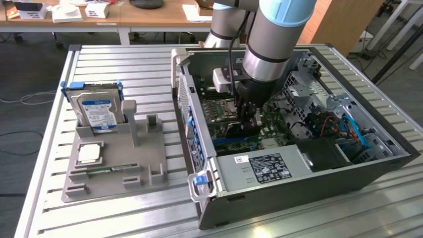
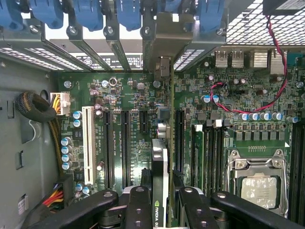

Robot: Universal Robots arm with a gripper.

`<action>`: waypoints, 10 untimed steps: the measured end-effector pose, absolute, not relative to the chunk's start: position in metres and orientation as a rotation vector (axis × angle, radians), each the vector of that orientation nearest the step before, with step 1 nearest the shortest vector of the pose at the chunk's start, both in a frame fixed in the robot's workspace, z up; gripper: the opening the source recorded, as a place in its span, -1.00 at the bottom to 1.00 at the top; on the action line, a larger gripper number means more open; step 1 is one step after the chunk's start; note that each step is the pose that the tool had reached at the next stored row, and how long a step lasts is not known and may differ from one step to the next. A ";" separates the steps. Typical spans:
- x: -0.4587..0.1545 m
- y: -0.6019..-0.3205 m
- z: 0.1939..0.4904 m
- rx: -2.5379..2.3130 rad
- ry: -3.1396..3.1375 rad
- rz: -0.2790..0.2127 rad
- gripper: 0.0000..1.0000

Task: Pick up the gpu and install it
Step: 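Insert the gpu into the slot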

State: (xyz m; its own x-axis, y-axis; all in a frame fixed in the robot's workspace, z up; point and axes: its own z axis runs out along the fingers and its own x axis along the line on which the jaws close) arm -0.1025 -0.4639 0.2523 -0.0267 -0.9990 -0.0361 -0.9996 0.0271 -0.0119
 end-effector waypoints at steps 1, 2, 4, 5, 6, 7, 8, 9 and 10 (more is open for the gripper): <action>-0.102 -0.464 0.252 -2.167 2.227 0.026 -0.46; -0.102 -0.464 0.252 -2.168 2.227 0.026 -0.46; -0.102 -0.464 0.252 -2.167 2.227 0.026 -0.46; -0.102 -0.464 0.252 -2.167 2.227 0.026 -0.46; -0.102 -0.464 0.252 -2.167 2.227 0.026 -0.46; -0.102 -0.464 0.252 -2.167 2.227 0.026 -0.46; -0.102 -0.464 0.252 -2.167 2.227 0.026 -0.46; -0.102 -0.464 0.252 -2.167 2.227 0.026 -0.46; -0.102 -0.464 0.251 -2.167 2.226 0.026 -0.46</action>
State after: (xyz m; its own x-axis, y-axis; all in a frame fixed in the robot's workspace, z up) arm -0.1025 -0.4639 0.2514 -0.0267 -0.9990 -0.0362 -0.9996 0.0271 -0.0120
